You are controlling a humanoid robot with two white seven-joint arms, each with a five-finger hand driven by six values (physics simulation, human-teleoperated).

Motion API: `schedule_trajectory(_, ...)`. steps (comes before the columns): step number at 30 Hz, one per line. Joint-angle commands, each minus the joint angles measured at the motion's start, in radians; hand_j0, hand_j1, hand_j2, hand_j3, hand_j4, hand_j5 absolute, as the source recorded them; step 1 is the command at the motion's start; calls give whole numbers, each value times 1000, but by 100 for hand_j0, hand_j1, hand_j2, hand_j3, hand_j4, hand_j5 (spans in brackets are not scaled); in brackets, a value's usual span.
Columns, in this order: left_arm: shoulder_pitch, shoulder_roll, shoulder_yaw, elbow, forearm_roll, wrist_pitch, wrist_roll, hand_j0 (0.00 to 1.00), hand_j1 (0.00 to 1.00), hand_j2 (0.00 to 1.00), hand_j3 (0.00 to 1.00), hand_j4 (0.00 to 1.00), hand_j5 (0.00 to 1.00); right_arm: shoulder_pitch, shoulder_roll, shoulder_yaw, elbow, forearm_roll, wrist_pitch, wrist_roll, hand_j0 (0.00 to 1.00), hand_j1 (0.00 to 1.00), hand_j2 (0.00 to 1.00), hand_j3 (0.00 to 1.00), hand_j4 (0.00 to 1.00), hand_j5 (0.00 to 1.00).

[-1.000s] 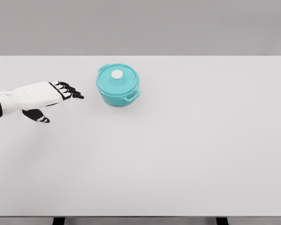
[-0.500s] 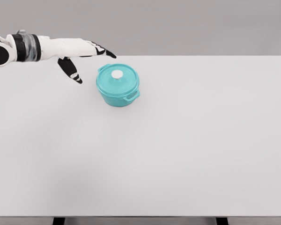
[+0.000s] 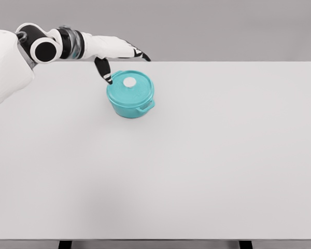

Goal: Open the lid of the pot with left arm

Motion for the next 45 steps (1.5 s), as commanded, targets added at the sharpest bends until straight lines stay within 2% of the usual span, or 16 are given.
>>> schedule_trajectory(1, 0, -18, 0, 5, -3, 6, 0, 98, 98, 98, 98, 98, 98, 0, 0, 0, 0, 0, -1, 0, 100, 100, 100, 100, 100, 100)
schedule_trajectory(3, 2, -35, -2, 28, -5, 6, 0, 95, 95, 95, 95, 95, 95, 0, 0, 0, 0, 0, -1, 0, 100, 100, 100, 100, 100, 100)
schedule_trajectory(5, 2, -63, -8, 69, -54, 6, 0, 92, 92, 92, 92, 92, 92, 0, 0, 0, 0, 0, 1, 0, 100, 100, 100, 100, 100, 100)
schedule_trajectory(6, 2, -64, -10, 81, -54, 6, 0, 90, 90, 90, 90, 90, 90, 0, 0, 0, 0, 0, -1, 0, 100, 100, 100, 100, 100, 100)
schedule_trajectory(13, 5, -67, -48, 81, -54, 5, 0, 88, 88, 88, 88, 88, 88, 0, 0, 0, 0, 0, -1, 0, 100, 100, 100, 100, 100, 100)
schedule_trajectory(23, 11, -79, -56, 93, -60, 6, 0, 86, 86, 86, 86, 86, 86, 0, 0, 0, 0, 0, -1, 0, 100, 100, 100, 100, 100, 100)
schedule_trajectory(31, 11, -82, -56, 97, -60, 6, 0, 74, 74, 74, 74, 74, 74, 0, 0, 0, 0, 0, 1, 0, 100, 100, 100, 100, 100, 100)
schedule_trajectory(41, 15, -81, -68, 98, -61, 5, 0, 73, 73, 73, 73, 73, 73, 0, 0, 0, -1, 0, -1, 0, 100, 100, 100, 100, 100, 100)
schedule_trajectory(45, 15, -79, -69, 98, -60, 3, 0, 66, 66, 66, 66, 66, 66, 0, 0, 0, 0, 0, -1, 0, 100, 100, 100, 100, 100, 100)
